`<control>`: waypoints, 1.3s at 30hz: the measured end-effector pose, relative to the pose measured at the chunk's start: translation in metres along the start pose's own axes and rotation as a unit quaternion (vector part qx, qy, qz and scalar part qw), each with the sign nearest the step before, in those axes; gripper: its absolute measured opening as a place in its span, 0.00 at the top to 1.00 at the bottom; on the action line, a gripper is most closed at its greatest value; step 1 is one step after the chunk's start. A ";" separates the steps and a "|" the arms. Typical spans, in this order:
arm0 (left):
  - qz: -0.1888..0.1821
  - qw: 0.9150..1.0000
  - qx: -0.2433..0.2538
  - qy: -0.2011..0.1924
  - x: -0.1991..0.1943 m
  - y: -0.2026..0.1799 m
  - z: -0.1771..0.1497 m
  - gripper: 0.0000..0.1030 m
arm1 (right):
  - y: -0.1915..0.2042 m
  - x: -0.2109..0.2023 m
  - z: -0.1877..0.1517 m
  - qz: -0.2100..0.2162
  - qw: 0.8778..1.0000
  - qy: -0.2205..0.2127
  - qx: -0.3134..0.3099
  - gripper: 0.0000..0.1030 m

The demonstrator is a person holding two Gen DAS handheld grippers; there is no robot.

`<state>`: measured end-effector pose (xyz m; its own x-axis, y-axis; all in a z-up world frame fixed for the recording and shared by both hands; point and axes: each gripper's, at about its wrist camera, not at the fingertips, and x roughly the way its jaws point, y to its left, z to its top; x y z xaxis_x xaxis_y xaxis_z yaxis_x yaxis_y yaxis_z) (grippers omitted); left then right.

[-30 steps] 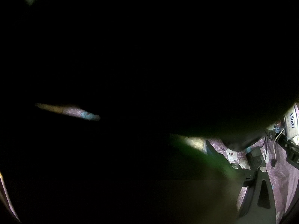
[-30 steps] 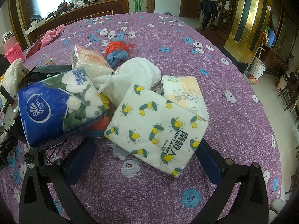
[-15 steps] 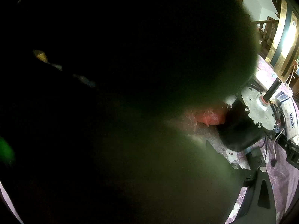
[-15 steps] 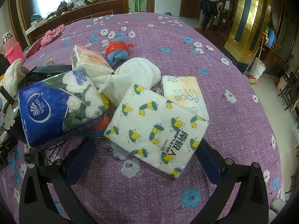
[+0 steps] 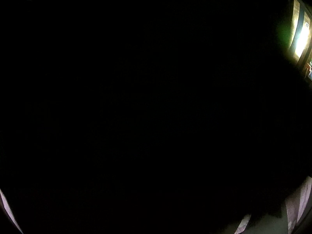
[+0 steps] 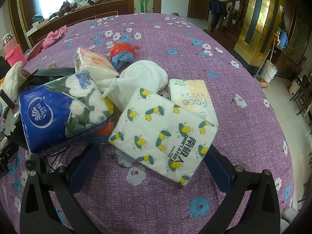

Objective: Organize soft objects

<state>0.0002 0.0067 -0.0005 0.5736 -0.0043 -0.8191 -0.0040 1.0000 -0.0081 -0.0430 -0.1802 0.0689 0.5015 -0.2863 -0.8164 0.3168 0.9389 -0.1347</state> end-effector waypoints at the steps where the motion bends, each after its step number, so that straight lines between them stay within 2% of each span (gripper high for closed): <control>1: 0.000 1.000 0.000 0.000 0.000 -0.001 0.000 0.01 | 0.000 0.000 0.000 0.000 1.000 0.000 0.000 0.00; 39: 0.001 1.000 0.002 0.000 0.000 -0.005 0.000 0.01 | 0.000 0.000 0.000 0.000 1.000 0.000 0.000 0.00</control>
<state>0.0004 0.0020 -0.0001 0.5730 -0.0020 -0.8195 -0.0023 1.0000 -0.0041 -0.0431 -0.1801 0.0691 0.5012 -0.2864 -0.8166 0.3169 0.9389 -0.1348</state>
